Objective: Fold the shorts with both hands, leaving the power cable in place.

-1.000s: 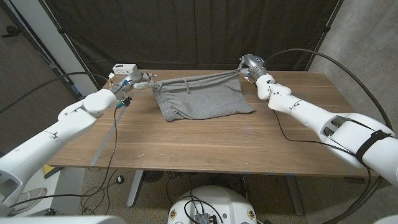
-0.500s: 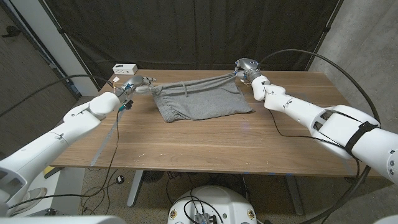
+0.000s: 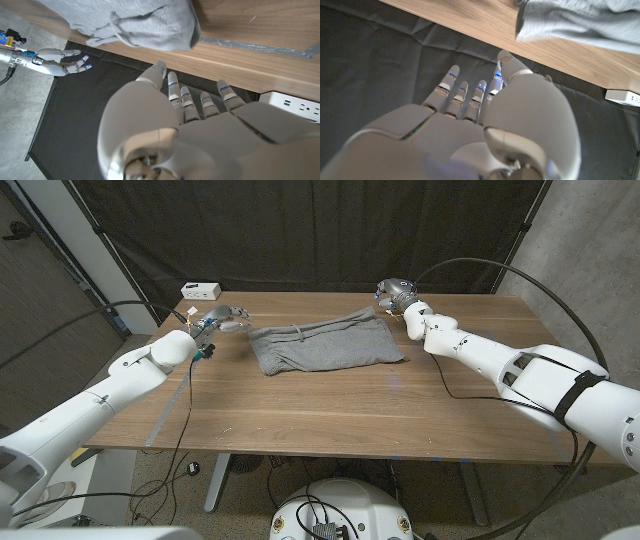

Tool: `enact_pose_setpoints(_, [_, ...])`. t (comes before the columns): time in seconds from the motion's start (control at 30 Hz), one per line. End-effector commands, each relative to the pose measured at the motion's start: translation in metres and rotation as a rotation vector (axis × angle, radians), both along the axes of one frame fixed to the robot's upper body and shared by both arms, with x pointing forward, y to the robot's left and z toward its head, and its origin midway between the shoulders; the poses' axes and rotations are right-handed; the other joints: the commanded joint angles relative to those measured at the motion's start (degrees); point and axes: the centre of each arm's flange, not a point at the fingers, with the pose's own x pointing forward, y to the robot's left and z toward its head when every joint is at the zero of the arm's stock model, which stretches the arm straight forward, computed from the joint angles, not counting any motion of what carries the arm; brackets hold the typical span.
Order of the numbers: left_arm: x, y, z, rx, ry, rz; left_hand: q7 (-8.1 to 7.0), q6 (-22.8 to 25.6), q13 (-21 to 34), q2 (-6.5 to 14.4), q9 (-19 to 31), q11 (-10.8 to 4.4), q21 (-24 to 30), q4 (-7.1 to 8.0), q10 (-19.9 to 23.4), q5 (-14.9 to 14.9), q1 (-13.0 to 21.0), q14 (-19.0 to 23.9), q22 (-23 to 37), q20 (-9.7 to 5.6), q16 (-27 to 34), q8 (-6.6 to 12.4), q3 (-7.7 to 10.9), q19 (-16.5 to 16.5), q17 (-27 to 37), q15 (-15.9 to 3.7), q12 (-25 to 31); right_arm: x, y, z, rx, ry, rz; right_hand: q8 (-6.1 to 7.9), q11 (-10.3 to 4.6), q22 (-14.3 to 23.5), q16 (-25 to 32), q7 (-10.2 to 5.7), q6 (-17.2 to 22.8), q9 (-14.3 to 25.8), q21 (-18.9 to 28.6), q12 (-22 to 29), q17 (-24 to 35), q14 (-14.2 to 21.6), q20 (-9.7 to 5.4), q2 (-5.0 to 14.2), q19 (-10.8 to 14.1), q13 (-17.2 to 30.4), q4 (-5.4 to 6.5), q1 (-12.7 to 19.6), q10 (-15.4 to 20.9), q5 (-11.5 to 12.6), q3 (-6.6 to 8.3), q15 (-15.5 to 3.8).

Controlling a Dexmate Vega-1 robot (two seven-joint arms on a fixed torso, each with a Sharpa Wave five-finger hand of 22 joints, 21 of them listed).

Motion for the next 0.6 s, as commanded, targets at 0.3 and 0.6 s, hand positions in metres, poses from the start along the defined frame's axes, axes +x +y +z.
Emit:
enact_pose_setpoints(0.3, [-0.026, -0.020, 0.008, 0.069, -0.117, 0.007, -0.81, -3.3, 0.2, -0.1, -0.9, -0.07, 0.7, 2.02, -0.8, -0.6, -2.2, 0.1, 0.3, 0.13, 0.4, 0.56, -0.33, 0.1, 0.3, -0.27, 0.2, -0.040, -0.016, -0.006, 0.058, -0.037, 0.061, 0.12, 1.58, 0.1, 0.2, 1.19, -0.8, 0.2, -0.1, 0.3, 0.7, -0.2, 0.75, 2.13, 0.0, 0.2, 2.65, -3.7, 0.0, -0.3, -0.21, -3.54])
enact_pose_setpoints(0.6, [-0.037, -0.031, 0.007, 0.059, -0.102, -0.128, -1.57, -8.9, 0.1, -2.2, -3.1, 0.25, 0.3, 5.73, -2.1, -2.6, -9.5, -0.8, 0.3, -0.08, 0.2, 0.55, -4.17, -1.3, 0.5, -0.55, 0.3, -0.067, -0.015, -0.016, 0.097, -0.032, 0.135, -1.22, 2.93, 0.1, 0.1, 0.23, -9.3, 0.2, -0.3, 0.0, 0.7, 0.0, 1.63, 3.01, -0.4, 0.3, 4.48, -8.4, -2.5, -1.0, -0.62, -2.73])
